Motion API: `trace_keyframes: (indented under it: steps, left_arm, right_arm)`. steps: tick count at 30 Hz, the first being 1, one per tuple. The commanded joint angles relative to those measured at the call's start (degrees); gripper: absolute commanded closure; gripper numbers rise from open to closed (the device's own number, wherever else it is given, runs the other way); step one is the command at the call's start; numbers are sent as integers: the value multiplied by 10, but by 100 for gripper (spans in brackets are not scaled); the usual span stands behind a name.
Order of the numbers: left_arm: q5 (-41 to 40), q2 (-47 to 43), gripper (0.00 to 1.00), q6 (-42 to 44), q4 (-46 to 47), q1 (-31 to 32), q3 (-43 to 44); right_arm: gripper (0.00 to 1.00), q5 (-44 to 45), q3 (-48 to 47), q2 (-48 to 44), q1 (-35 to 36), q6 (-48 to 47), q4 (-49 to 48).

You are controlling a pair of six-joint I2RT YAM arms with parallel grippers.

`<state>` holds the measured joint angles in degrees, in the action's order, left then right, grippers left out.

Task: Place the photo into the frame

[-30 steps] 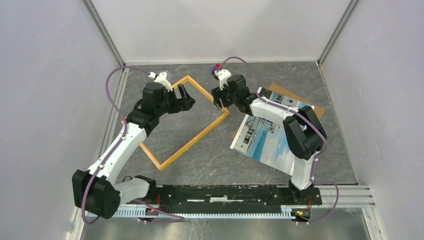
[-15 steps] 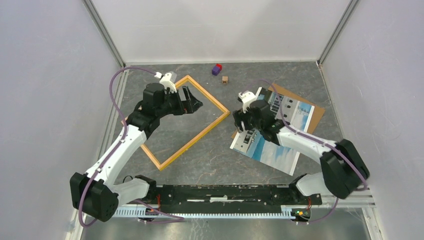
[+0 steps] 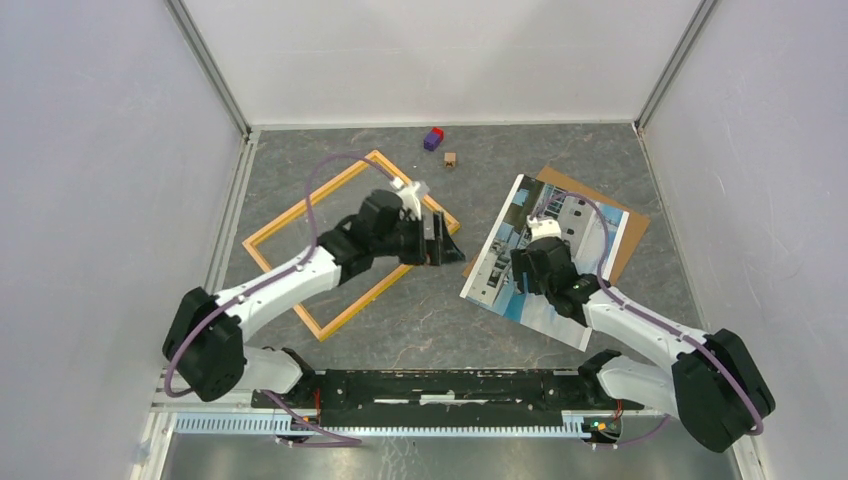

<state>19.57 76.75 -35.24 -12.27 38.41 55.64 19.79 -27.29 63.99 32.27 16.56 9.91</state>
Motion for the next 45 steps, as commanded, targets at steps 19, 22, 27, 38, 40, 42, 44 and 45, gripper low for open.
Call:
trace_keyframes:
  steps: [19,22,27,38,40,42,44,45]
  left_arm:
    - [-183,192,4,-231,303,131,-123]
    - [-170,212,5,-242,317,134,-119]
    - [-156,224,9,-275,350,134,-132]
    - [-112,233,30,-326,429,134,-133]
    - [-122,231,36,-311,395,134,-119]
    - [-127,231,41,-303,384,134,-113]
    - [-133,231,45,-297,382,133,-110]
    - [-137,232,47,-291,375,133,-106]
  right_arm:
    - [18,-19,134,-39,-81,171,-191]
    - [19,-15,146,-37,-85,172,-200]
    - [19,-21,158,-34,-90,170,-219]
    - [19,-46,163,-15,-93,156,-247]
    - [19,-48,169,-22,-93,156,-254]
    - [19,-50,175,-28,-94,155,-259]
    - [19,-51,179,-34,-94,154,-263]
    - [19,-52,181,-35,-95,154,-265]
